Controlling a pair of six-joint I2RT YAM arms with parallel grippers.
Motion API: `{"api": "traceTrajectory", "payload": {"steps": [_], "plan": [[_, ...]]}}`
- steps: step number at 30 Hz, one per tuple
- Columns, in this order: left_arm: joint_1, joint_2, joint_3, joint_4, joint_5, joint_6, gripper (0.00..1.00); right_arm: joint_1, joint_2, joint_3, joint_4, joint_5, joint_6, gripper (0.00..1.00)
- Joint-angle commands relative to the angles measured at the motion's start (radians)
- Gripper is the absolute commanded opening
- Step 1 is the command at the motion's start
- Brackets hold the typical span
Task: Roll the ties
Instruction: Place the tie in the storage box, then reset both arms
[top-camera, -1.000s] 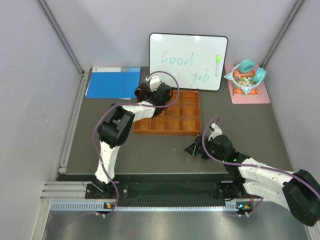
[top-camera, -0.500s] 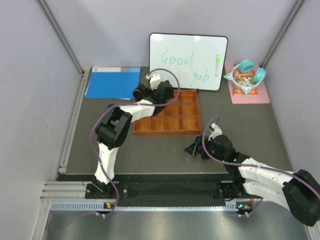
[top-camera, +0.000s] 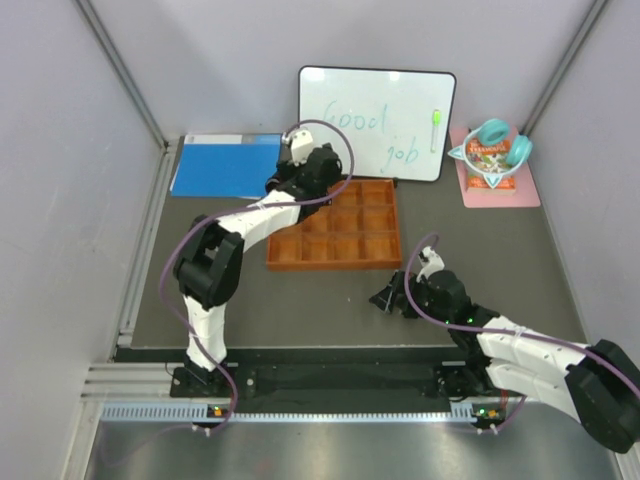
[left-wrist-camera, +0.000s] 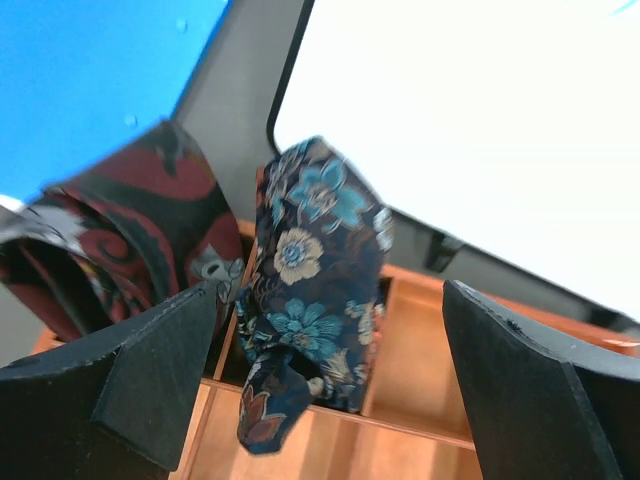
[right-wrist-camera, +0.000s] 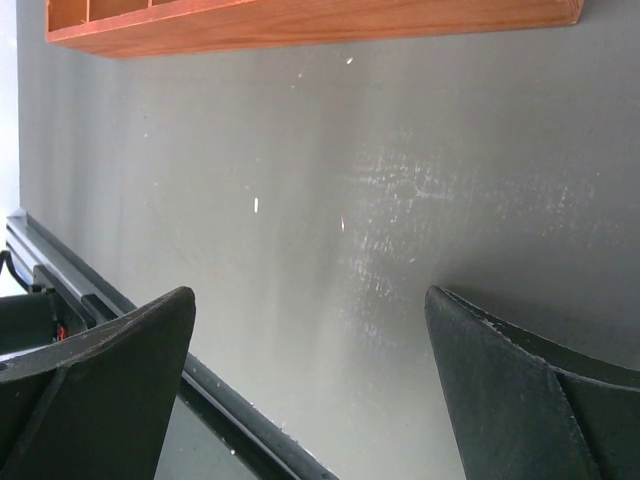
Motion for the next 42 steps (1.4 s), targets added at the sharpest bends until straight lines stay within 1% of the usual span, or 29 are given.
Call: {"api": "traceTrajectory", "payload": {"steps": [1, 8, 9, 11, 13, 14, 15, 18, 19, 20, 22, 23, 24, 28, 29, 33, 36, 41, 42], "plan": [[-0.006, -0.128, 0.055, -0.038, -0.016, 0.037, 0.99, 0.004, -0.004, -0.028, -0.033, -0.005, -0.022, 0.99], [-0.006, -0.302, -0.067, -0.061, 0.045, 0.091, 0.99, 0.002, -0.004, -0.027, -0.033, -0.006, -0.024, 0.99], [-0.006, -0.35, -0.112, -0.064, 0.051, 0.097, 0.99, 0.004, -0.002, -0.027, -0.033, -0.006, -0.022, 0.99], [-0.005, -0.43, -0.157, -0.071, 0.062, 0.118, 0.99, 0.004, -0.002, -0.027, -0.033, -0.006, -0.022, 0.99], [-0.005, -0.489, -0.227, -0.088, 0.065, 0.138, 0.99, 0.004, -0.004, -0.027, -0.035, -0.006, -0.024, 0.99], [-0.005, -0.551, -0.249, -0.1, 0.066, 0.14, 0.99, 0.004, -0.004, -0.027, -0.036, -0.006, -0.024, 0.99], [-0.005, -0.584, -0.304, -0.107, 0.069, 0.144, 0.99, 0.004, -0.002, -0.025, -0.035, -0.006, -0.024, 0.99], [-0.005, -0.711, -0.389, -0.117, 0.088, 0.163, 0.99, 0.004, -0.002, -0.025, -0.041, -0.003, -0.024, 0.99], [-0.005, -0.737, -0.422, -0.146, 0.091, 0.177, 0.99, 0.004, -0.002, -0.024, -0.041, -0.003, -0.024, 0.99], [-0.005, -0.785, -0.433, -0.172, 0.091, 0.178, 0.99, 0.004, -0.002, -0.024, -0.042, -0.003, -0.022, 0.99], [-0.005, -0.826, -0.456, -0.238, 0.068, 0.18, 0.99, 0.004, -0.001, -0.022, -0.045, -0.002, -0.021, 0.99], [-0.005, -0.873, -0.464, -0.313, 0.05, 0.169, 0.99, 0.004, 0.001, -0.021, -0.047, -0.002, -0.021, 0.99], [-0.005, -0.9, -0.473, -0.336, 0.019, 0.163, 0.99, 0.004, -0.001, -0.02, -0.048, 0.001, -0.019, 0.99], [-0.005, -1.052, -0.565, -0.398, -0.016, 0.187, 0.99, 0.004, -0.013, -0.024, -0.053, 0.001, -0.019, 0.99], [-0.005, -1.108, -0.591, -0.413, -0.016, 0.186, 0.99, 0.004, -0.025, -0.024, -0.054, 0.001, -0.019, 0.99], [-0.005, -1.224, -0.62, -0.551, 0.031, 0.175, 0.99, 0.004, -0.047, -0.028, -0.062, 0.006, -0.015, 0.99], [-0.005, -1.308, -0.651, -0.617, 0.043, 0.165, 0.99, 0.004, -0.05, -0.024, -0.079, 0.014, -0.013, 0.99], [-0.005, -1.446, -0.728, -0.639, 0.024, 0.168, 0.99, 0.004, -0.048, -0.016, -0.096, 0.02, -0.01, 0.99], [-0.005, -1.457, -0.734, -0.643, 0.019, 0.146, 0.99, 0.002, -0.047, -0.014, -0.099, 0.023, -0.01, 0.99]]}}
